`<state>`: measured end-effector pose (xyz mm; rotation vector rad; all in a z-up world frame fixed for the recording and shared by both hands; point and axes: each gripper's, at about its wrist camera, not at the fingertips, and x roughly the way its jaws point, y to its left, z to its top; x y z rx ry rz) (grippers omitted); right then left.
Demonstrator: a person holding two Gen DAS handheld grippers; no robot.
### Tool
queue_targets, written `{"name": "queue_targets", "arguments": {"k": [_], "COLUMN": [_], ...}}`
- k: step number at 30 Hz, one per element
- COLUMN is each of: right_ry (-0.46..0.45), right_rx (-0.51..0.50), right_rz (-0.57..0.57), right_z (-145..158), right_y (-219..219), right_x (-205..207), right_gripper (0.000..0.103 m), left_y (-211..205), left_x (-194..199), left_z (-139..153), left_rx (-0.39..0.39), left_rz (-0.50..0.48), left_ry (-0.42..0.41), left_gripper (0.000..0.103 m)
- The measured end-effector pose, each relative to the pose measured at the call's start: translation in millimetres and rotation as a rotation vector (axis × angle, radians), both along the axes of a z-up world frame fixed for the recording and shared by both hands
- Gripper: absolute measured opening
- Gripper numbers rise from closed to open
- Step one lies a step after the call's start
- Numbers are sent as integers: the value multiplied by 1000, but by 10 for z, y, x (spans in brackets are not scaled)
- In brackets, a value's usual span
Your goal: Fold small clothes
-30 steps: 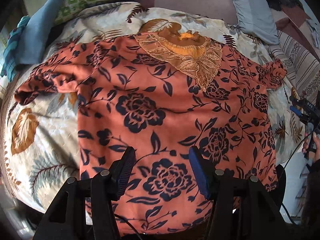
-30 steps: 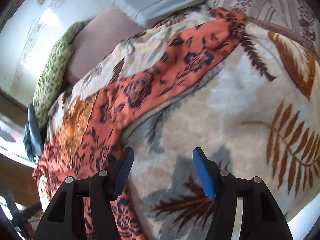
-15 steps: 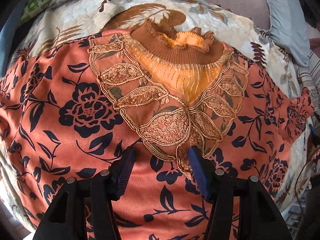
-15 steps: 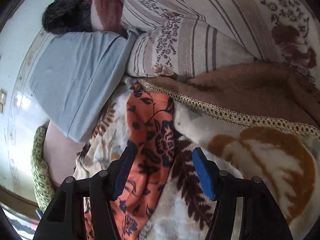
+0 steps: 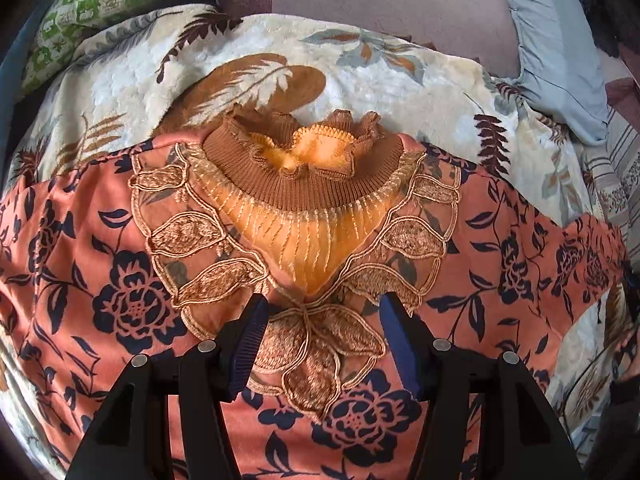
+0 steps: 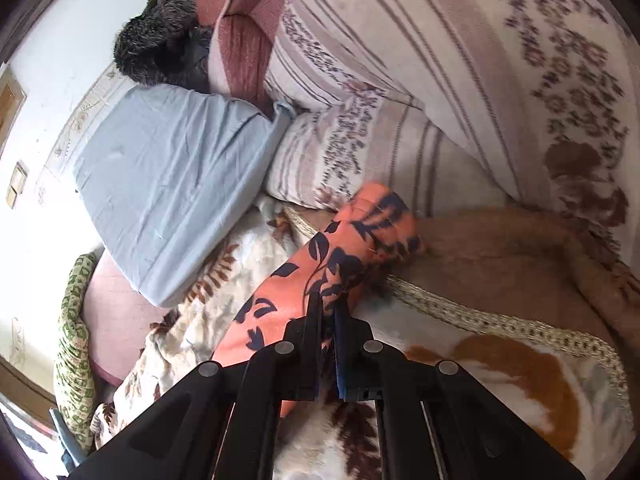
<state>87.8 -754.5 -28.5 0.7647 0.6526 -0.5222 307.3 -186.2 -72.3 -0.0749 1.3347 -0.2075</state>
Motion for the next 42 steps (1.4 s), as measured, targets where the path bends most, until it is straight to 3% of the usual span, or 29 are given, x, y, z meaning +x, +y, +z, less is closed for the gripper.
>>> {"name": "queue_targets", "arguments": {"k": [3,4,6,7,8,10,11,14,16,18,19,21,25,31,36,42], "right_ry": [158,160,107,73,33,-7,-2,27,22,60,44,2,-50,-179,-214,-137], "right_rx": [44,61,72,88,109,128,123,151,153,103,69,-25,-150,-108,-4,138], "right_rz": [8,13,15,5,-7,-54,-81,-123,-137,-157,-150,-123,63,400,640,845], "right_z": [-354,-391,-293,-233,-192,-148,-144,-267,-347,-324,-264,-51,422,831,720,254], "right_y": [-77,-73,-58,-73,-105,-181,-200,-304,-323,-299,-266,-106,458,1816,3192,4733], "right_x": [-90,-129,-176,-202,-232,-265,-268,-215,-175,-184,-192,-189,-13,393,824,1167], "right_gripper": [5,3,11,17,36,52,55,55,52,18,9,9,9,9,9,9], "left_y": [-90,-137,-201,-215,-216,-184,-144,-122,-146,-161,-192,-215,-28,522,1048,1766], "left_x": [125,116,84,64,52,60,69,150,212,245,251,260,215,57,-68,-303], "left_z": [-294,-299,-288,-276,-256,-189,-131,-117,-222,-303,-303,-297,-194,73,266,602], "left_rx": [81,98,111,106,97,50,20,-19,-4,38,56,56,-51,-107,-119,-129], "left_rz": [18,5,-18,-25,-30,-13,1,31,43,39,26,19,51,102,143,208], "left_ry": [42,17,11,12,9,13,9,17,48,53,35,36,62,38,17,-44], "left_gripper": [58,64,68,68,67,67,67,68,68,68,68,68,67,67,67,67]}}
